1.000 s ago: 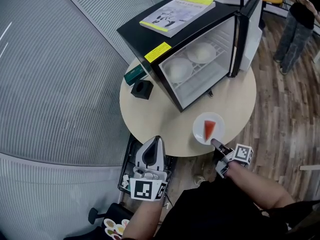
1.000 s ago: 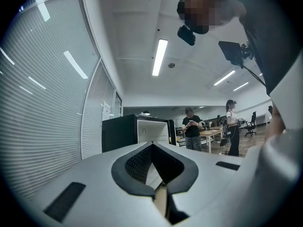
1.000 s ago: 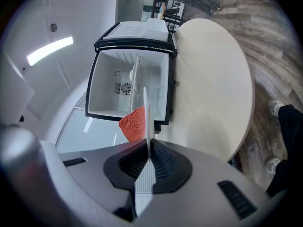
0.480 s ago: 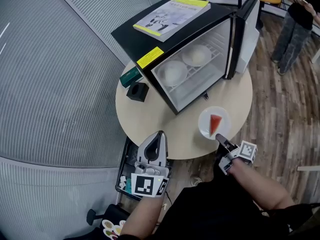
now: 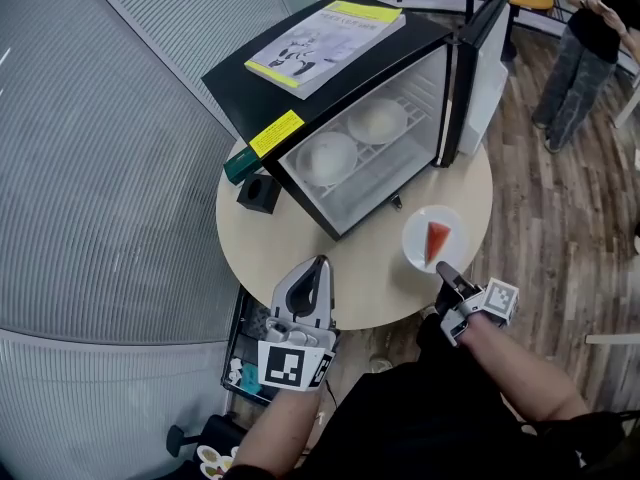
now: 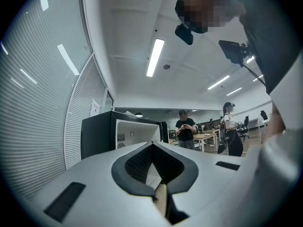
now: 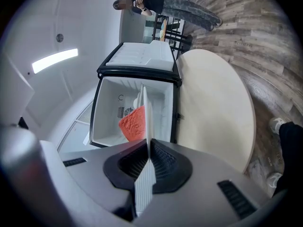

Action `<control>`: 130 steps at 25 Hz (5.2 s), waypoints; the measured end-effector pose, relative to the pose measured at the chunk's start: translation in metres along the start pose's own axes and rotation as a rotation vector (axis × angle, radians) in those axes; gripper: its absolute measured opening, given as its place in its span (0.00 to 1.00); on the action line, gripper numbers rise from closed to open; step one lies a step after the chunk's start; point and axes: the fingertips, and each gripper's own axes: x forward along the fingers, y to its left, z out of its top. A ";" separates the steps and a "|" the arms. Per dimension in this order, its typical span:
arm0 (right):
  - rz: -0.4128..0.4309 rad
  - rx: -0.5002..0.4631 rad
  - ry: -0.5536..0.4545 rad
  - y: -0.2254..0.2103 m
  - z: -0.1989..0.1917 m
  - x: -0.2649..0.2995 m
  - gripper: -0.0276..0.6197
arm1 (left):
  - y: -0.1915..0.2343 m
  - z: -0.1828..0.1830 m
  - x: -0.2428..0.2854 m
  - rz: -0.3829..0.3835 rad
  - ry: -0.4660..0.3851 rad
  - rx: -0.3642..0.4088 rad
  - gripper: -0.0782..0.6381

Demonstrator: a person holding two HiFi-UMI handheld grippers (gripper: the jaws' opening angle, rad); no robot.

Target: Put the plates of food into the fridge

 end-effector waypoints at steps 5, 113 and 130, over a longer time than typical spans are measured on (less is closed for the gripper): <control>0.001 0.008 -0.015 0.001 0.022 0.004 0.07 | -0.001 -0.002 0.022 -0.008 0.006 -0.001 0.11; -0.030 0.073 0.294 -0.061 0.141 0.236 0.07 | 0.077 -0.089 0.247 0.193 0.161 -0.044 0.11; -0.080 0.075 0.317 -0.075 0.139 0.263 0.07 | 0.079 -0.100 0.240 0.222 0.163 -0.077 0.11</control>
